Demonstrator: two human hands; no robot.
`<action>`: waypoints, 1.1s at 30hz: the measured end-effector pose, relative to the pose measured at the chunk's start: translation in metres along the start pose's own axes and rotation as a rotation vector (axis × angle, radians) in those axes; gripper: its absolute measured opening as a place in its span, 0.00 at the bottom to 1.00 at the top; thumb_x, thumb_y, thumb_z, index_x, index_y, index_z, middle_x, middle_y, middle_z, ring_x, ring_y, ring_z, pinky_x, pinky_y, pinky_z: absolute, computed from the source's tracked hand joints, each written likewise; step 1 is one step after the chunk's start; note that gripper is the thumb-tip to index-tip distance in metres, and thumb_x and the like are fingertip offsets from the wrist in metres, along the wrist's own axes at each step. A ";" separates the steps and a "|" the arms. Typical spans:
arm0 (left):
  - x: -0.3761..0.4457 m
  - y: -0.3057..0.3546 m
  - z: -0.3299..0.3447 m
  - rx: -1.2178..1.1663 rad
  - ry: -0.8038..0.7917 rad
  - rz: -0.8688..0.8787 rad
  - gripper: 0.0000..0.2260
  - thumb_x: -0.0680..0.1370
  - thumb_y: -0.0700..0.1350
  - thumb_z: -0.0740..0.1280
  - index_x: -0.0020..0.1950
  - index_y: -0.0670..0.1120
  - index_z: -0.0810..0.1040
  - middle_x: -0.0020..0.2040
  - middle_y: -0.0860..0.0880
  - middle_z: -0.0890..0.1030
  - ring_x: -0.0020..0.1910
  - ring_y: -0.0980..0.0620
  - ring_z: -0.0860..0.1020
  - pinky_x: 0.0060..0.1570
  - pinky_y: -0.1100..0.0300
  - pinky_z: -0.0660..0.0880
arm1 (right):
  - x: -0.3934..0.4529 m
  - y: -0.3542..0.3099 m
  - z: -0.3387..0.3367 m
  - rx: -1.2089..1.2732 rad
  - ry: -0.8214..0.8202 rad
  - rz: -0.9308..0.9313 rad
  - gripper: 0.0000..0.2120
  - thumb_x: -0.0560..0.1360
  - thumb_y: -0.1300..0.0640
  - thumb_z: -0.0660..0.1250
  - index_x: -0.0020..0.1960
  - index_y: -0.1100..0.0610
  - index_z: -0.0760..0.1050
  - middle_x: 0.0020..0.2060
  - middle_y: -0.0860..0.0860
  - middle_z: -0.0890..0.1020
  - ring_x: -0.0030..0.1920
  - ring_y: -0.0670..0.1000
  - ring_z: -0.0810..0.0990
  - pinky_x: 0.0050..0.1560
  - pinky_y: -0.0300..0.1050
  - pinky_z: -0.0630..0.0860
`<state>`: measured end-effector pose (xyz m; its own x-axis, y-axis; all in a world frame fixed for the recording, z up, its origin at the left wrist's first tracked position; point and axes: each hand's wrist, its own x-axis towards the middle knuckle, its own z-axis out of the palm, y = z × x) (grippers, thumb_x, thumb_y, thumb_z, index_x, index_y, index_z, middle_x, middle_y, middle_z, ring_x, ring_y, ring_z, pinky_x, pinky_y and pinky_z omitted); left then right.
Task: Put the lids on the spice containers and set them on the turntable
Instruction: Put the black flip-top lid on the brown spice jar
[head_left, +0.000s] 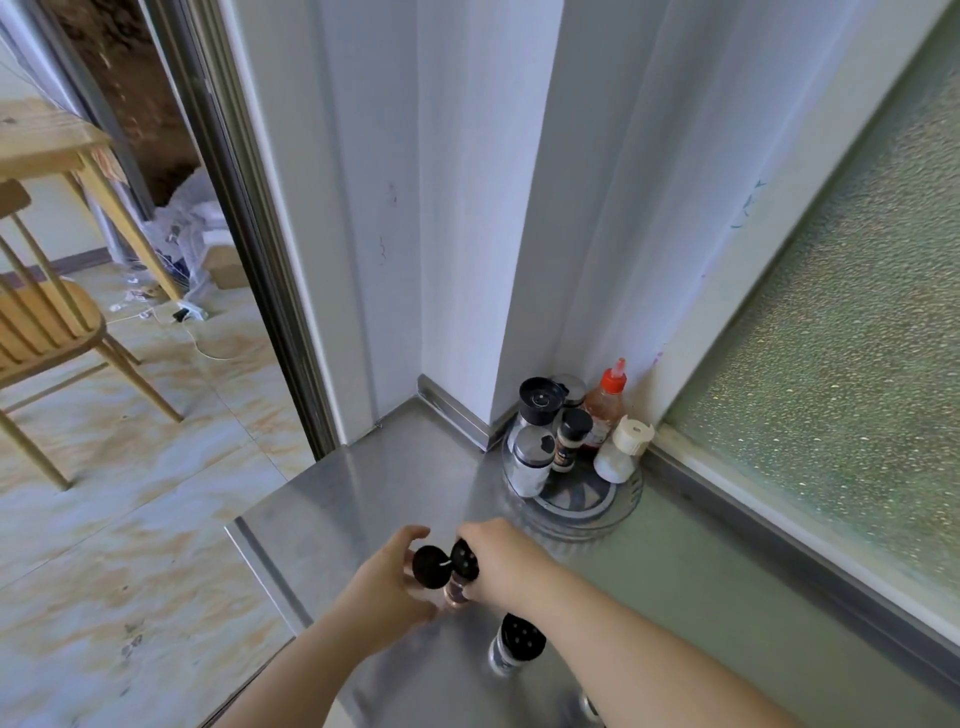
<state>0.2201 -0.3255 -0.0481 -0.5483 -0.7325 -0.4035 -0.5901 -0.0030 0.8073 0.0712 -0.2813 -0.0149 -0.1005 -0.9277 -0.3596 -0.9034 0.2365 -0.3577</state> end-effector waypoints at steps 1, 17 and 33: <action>0.000 -0.003 0.000 -0.028 0.009 0.012 0.28 0.65 0.35 0.72 0.55 0.59 0.66 0.54 0.49 0.76 0.50 0.50 0.78 0.49 0.57 0.76 | -0.003 0.000 -0.009 0.030 0.011 0.007 0.15 0.68 0.56 0.71 0.52 0.59 0.74 0.51 0.59 0.79 0.51 0.60 0.78 0.40 0.44 0.69; -0.067 0.225 0.102 -0.597 -0.432 0.673 0.22 0.67 0.48 0.70 0.60 0.53 0.71 0.34 0.50 0.76 0.31 0.54 0.70 0.27 0.64 0.66 | -0.231 0.054 -0.198 0.325 0.522 0.333 0.11 0.62 0.36 0.72 0.31 0.43 0.78 0.26 0.42 0.79 0.27 0.36 0.75 0.28 0.31 0.67; -0.143 0.326 0.250 -0.856 -1.444 0.603 0.17 0.78 0.46 0.63 0.65 0.42 0.67 0.48 0.39 0.78 0.40 0.43 0.78 0.45 0.50 0.74 | -0.422 0.170 -0.177 1.150 0.823 -0.062 0.43 0.51 0.41 0.81 0.62 0.55 0.75 0.57 0.47 0.81 0.58 0.47 0.79 0.54 0.42 0.73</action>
<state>-0.0422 -0.0514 0.1646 -0.8622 0.3529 0.3634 0.0540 -0.6492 0.7587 -0.1137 0.0993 0.2286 -0.6451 -0.7517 0.1374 -0.1169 -0.0806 -0.9899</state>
